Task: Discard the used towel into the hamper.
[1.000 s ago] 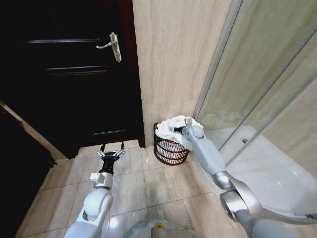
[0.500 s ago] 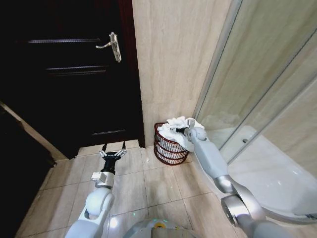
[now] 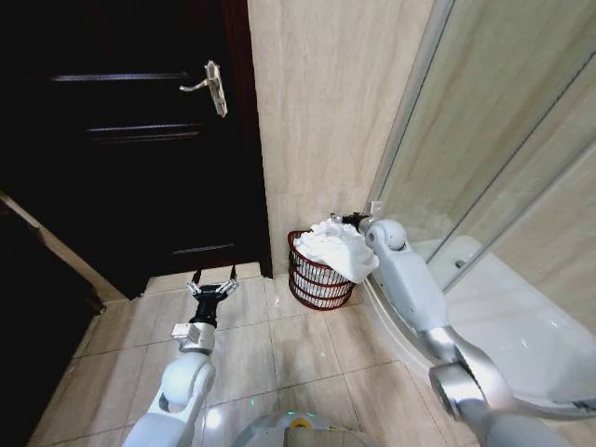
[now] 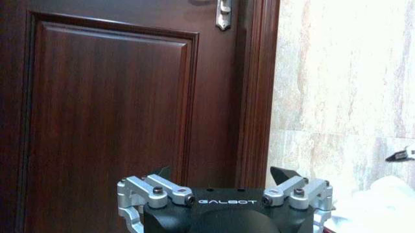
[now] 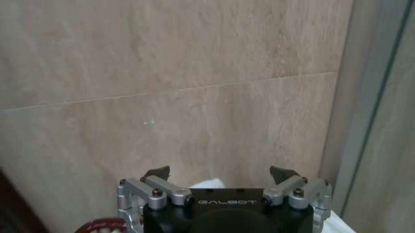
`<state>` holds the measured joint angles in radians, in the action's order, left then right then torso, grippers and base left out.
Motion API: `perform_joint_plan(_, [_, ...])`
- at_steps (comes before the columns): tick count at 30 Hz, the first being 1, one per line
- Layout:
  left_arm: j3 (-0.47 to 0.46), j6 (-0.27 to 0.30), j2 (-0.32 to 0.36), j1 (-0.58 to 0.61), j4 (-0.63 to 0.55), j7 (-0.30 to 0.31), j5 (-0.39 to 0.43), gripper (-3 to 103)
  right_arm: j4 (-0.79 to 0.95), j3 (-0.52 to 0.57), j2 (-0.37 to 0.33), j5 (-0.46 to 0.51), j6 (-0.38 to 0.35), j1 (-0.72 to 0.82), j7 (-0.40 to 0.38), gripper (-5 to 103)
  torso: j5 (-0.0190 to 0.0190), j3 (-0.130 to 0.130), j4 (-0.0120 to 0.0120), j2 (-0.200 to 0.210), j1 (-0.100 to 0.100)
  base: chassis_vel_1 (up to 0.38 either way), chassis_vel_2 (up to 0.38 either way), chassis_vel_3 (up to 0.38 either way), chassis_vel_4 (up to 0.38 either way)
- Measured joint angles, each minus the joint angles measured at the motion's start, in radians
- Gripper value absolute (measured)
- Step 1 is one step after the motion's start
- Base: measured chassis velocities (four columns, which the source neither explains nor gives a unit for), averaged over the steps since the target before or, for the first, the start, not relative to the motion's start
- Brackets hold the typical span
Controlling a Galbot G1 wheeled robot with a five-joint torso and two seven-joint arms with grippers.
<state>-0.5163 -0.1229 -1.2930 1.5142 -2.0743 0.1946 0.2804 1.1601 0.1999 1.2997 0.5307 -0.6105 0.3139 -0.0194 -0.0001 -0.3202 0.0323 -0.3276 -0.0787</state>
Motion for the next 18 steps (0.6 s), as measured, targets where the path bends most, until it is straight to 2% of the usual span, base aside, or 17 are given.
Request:
perform_joint_plan(2, [-0.003,0.0,0.003,0.0,-0.002,0.0,0.001,100,-0.105,-0.003,0.034,-0.021,0.014,-0.038,0.014,100,0.0,0.0,0.0001,0.0,0.0,0.0,0.0,0.0,0.0])
perform_joint_plan(4, [-0.005,0.0,0.004,0.0,-0.003,0.0,0.003,100,-0.132,-0.003,0.045,-0.032,0.017,-0.044,0.019,100,-0.0001,0.0,0.0001,0.0,0.0,0.0,0.0,0.0,0.0])
perform_joint_plan(7, [-0.018,0.0,0.011,0.0,-0.009,0.001,0.013,100,-0.226,0.004,0.085,-0.099,0.021,-0.05,0.054,100,0.0001,0.0,0.0002,0.0,0.0,0.0,0.0,0.0,0.0])
perform_joint_plan(13, [-0.03,0.0,0.014,0.005,-0.011,0.001,0.019,100,-0.258,0.009,0.109,-0.13,0.012,-0.013,0.083,100,0.0,0.0,0.0002,0.0,0.0,0.0,0.0,0.0,0.0])
perform_joint_plan(18, [-0.026,-0.002,0.013,0.006,-0.01,0.0,0.019,100,-0.26,0.021,0.134,-0.123,-0.043,0.032,0.118,100,-0.0002,0.0,0.0,0.0,0.0,0.0,0.0,0.0,0.0])
